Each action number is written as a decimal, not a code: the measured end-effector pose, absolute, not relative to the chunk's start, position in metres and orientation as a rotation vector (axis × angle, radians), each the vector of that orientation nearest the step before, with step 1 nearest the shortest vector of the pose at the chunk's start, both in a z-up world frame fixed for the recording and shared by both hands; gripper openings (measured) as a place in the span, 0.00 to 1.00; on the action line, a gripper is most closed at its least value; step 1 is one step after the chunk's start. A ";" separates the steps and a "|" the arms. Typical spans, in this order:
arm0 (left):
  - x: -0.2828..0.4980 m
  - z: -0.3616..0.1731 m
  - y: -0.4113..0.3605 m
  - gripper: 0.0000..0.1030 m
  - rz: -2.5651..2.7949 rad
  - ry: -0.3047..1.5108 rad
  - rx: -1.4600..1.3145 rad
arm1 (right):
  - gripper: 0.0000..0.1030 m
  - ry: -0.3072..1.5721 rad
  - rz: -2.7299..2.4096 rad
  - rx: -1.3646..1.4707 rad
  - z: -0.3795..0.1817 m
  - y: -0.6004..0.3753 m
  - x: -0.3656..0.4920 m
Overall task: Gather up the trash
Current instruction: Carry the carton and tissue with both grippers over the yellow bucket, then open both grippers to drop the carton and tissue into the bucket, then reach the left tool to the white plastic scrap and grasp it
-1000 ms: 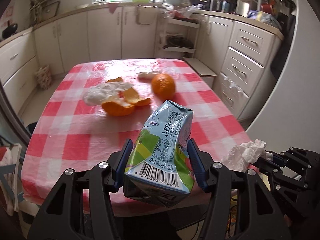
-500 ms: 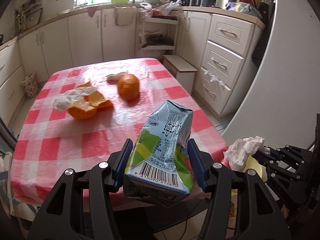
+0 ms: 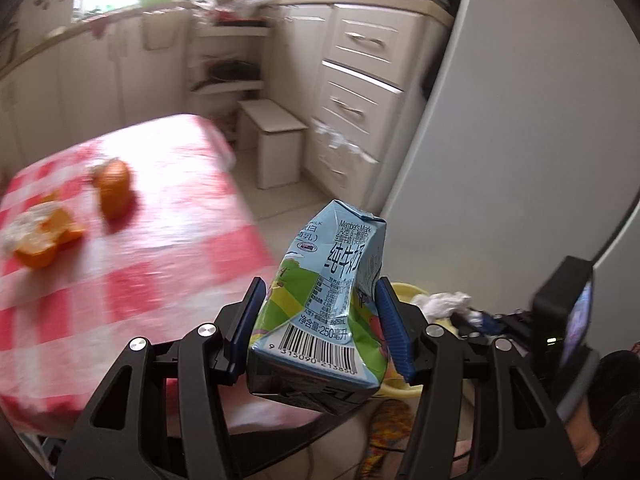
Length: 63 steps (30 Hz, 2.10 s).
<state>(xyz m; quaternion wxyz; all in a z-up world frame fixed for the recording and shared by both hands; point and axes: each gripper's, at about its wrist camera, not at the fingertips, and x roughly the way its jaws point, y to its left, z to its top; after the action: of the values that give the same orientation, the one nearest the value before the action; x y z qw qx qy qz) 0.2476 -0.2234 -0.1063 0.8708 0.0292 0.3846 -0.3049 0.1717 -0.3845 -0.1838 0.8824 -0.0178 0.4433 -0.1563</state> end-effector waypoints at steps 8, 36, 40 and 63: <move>0.268 -0.162 -0.327 0.52 -0.782 1.007 0.047 | 0.42 0.977 -0.426 0.111 -0.195 -0.426 0.170; 0.300 -0.081 -0.012 0.73 -0.163 0.844 -0.213 | 0.61 0.588 0.128 -0.147 -0.088 -0.215 0.214; 0.337 -0.093 0.056 0.73 -0.031 0.835 -0.350 | 0.61 0.595 0.217 -0.237 -0.096 -0.164 0.249; 0.457 -0.149 0.071 0.73 0.091 0.825 -0.387 | 0.51 0.563 0.477 -0.543 -0.131 -0.098 0.367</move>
<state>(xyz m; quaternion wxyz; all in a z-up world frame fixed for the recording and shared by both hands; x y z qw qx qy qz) 0.4570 0.0715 -0.1490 0.8970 -0.1869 0.3981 0.0438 0.3675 -0.0977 -0.1312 0.8969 -0.2621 0.2715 0.2304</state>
